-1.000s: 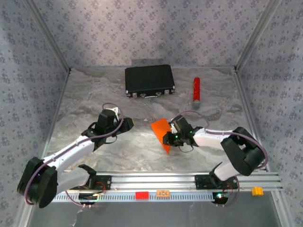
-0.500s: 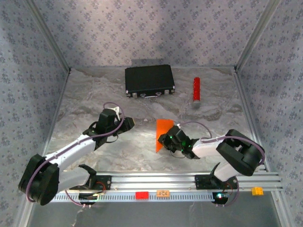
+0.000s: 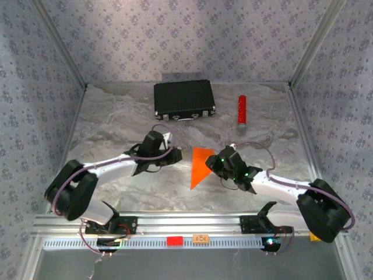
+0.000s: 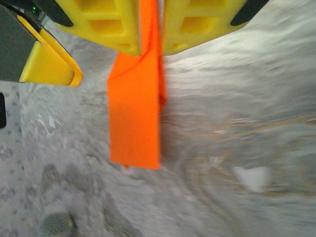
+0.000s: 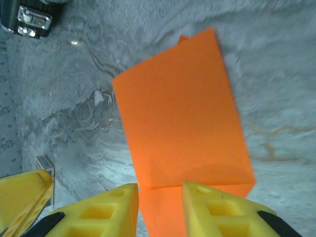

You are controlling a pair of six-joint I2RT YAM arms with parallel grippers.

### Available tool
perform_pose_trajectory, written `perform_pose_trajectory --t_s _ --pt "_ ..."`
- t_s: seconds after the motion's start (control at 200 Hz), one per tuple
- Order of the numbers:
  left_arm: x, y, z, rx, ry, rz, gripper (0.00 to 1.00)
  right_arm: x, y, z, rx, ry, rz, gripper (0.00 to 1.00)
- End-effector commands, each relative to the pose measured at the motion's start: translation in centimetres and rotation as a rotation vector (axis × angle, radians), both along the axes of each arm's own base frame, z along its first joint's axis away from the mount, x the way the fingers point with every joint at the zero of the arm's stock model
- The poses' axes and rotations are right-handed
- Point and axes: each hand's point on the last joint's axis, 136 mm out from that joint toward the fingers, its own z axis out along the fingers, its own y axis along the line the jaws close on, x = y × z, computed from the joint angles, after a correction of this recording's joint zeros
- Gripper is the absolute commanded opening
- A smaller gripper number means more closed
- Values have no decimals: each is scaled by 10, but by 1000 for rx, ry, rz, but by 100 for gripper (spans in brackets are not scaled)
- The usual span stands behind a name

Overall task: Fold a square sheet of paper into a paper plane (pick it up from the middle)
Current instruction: Fold the wing for the fifth time at the center of the table.

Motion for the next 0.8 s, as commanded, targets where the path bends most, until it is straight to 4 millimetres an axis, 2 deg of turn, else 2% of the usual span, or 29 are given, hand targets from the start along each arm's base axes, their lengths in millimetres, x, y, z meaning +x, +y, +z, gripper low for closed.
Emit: perform_pose_trajectory --t_s 0.0,0.13,0.255,0.49,0.795 --pt "-1 -41 14 -61 -30 -93 15 -16 -21 -19 -87 45 64 32" --pt "-4 -68 -4 -59 31 -154 10 -18 -31 -23 -70 62 60 32" --pt "-2 -74 -22 -51 81 -142 9 -18 -22 -17 -54 48 120 32" --pt "-1 -72 -42 -17 130 -132 8 -19 -21 -22 -67 72 140 32" --pt "1 -55 -71 7 192 -79 7 -15 -14 -23 -16 93 199 36"
